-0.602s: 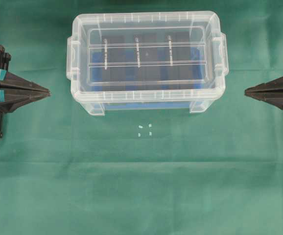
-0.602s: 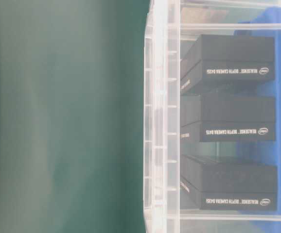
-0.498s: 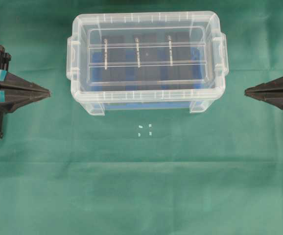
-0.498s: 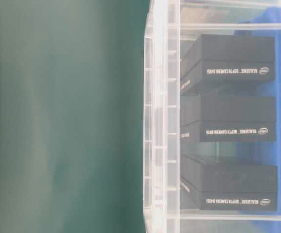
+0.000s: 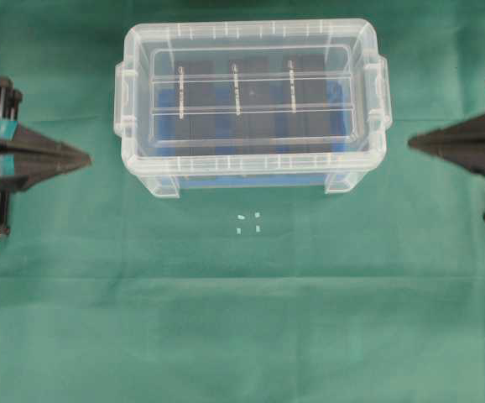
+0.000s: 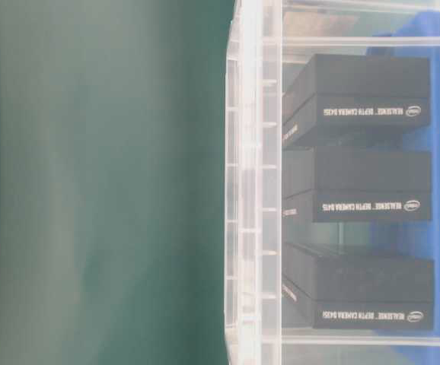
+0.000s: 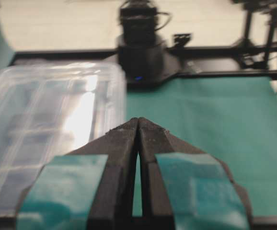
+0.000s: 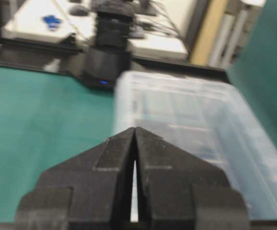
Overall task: Clamp the lid of the box with both arms, then lift and open it.
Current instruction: 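Raise both grippers from the rest pose beside the box, then rotate both grippers downward to face the box's short ends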
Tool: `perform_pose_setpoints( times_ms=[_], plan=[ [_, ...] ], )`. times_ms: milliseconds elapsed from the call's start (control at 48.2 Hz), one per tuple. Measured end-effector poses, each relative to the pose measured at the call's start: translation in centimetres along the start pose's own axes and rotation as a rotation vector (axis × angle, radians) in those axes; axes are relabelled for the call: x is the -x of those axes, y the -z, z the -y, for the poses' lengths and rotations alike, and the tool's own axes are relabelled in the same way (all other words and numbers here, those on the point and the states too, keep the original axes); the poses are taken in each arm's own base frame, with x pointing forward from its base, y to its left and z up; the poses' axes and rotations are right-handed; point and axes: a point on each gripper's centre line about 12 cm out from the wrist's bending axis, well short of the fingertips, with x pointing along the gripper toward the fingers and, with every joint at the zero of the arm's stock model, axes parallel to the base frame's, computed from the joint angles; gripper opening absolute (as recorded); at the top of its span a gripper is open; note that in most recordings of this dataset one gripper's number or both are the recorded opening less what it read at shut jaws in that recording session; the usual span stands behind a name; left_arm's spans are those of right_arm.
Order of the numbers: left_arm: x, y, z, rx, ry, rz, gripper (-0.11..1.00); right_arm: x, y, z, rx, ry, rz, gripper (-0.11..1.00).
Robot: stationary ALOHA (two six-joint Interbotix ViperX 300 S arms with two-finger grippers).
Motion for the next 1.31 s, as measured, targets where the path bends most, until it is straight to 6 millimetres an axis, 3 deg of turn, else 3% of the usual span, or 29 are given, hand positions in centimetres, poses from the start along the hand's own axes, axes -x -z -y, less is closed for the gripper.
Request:
perform_pose_setpoints(
  times_ms=[332,519,767,1307],
  plan=[
    [0.2,-0.1,-3.5,-0.006,-0.165,-0.084,0.01,-0.3,-1.1,4.6,0.066,0.205,-0.044,0.0],
    [0.5,0.1,-5.1,0.002,-0.244,-0.113,0.01,-0.1,-0.6,6.6,0.063,0.296,-0.093,0.0],
    [0.6,0.4,-5.3,0.018,-0.254,-0.201,0.01,-0.1,0.1,6.9,0.023,0.306,-0.224,0.0],
    [1.9,2.3,-5.8,0.115,-0.283,-0.66,0.01,0.6,3.6,7.0,-0.117,0.326,-0.804,0.0]
  ],
)
